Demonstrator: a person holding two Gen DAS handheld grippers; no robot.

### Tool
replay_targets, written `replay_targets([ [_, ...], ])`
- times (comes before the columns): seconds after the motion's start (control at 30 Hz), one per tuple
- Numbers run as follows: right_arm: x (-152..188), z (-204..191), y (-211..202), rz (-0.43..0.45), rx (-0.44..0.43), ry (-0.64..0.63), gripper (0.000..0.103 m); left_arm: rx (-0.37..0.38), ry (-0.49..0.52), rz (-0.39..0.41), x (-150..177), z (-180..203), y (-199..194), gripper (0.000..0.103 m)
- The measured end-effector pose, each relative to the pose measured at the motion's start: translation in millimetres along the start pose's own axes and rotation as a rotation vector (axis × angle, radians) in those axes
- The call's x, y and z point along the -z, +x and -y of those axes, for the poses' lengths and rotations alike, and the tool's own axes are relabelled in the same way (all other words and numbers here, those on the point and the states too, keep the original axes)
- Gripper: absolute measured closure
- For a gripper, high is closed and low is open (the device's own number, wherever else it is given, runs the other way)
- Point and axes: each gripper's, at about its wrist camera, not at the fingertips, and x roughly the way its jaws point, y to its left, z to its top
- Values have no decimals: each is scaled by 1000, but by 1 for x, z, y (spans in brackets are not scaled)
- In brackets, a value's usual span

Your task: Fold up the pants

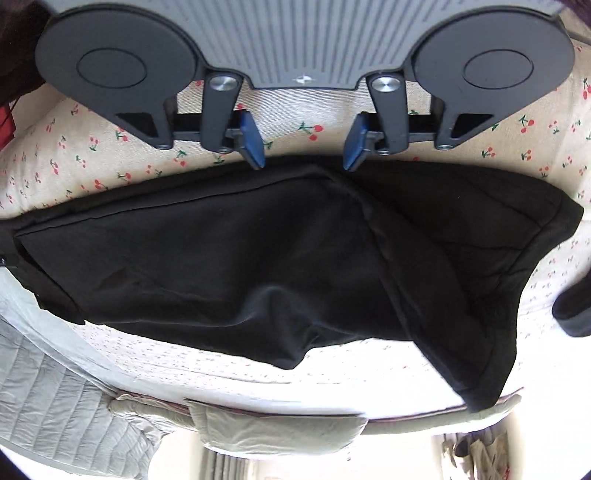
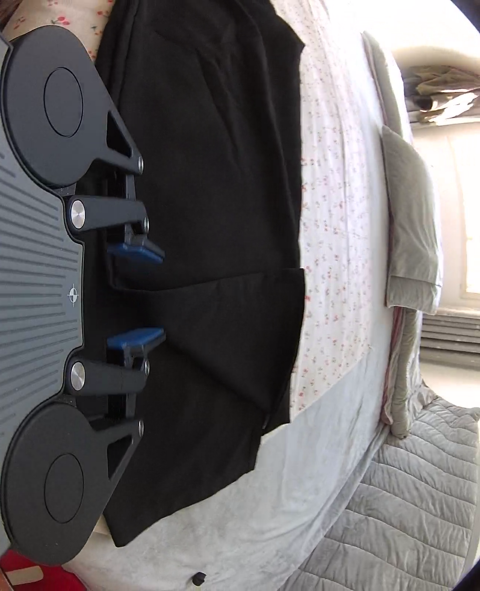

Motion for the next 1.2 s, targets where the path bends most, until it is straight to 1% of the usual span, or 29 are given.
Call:
replay_targets([
  [0.1,-16,-7,3,39,13,-30,48,39,51,39,-9,18,-8,36],
  [0.2,-30,-22,24,33,15,-79,48,129,116,85,-20,40,-7,28],
  [0.3,-40,-35,59,23,43,-137,51,215,215,104,-29,68,8,27],
  [0.37,-43,-39,84,7,83,-153,53,267,313,99,-31,87,21,27],
  [0.43,-44,-39,99,0,92,-164,54,295,397,109,-30,103,37,27],
  [0.47,-42,-36,106,2,88,-171,61,304,435,108,-30,109,44,27],
  [0.5,-41,-34,109,13,81,-179,75,308,464,110,-29,113,49,27],
  [0.53,-41,-32,110,20,80,-191,85,309,488,111,-26,119,52,28],
  [0.57,-40,-29,110,23,92,-196,100,312,500,108,-25,121,56,29],
  [0.63,-41,-17,103,41,131,-163,102,333,495,76,-22,121,65,35],
  [0.67,-43,-8,97,46,156,-132,103,353,477,64,-22,118,67,39],
  [0.7,-43,4,91,52,177,-92,103,364,467,65,-21,116,67,40],
  [0.73,-43,18,83,56,195,-44,103,372,464,64,-20,114,65,41],
  [0.8,-38,47,68,54,227,58,103,394,458,59,-21,111,64,50],
  [0.87,-26,83,53,45,241,166,103,416,438,54,-21,109,64,57],
  [0.93,-12,114,41,22,228,271,103,434,427,56,-20,108,64,66],
  [0.97,-4,128,38,6,212,331,103,439,426,56,-19,109,64,73],
  [1.0,2,138,36,-8,207,374,103,443,426,56,-19,109,64,77],
  [1.03,8,147,35,-25,204,415,103,447,426,53,-19,109,63,79],
  [1.1,18,158,35,-71,225,463,103,449,431,49,-19,110,62,87],
  [1.13,20,162,35,-83,255,486,103,440,436,51,-18,112,61,91],
  [1.17,22,166,33,-81,288,500,96,430,441,51,-17,113,60,95],
  [1.2,23,170,30,-74,319,510,90,420,446,55,-17,113,59,97],
])
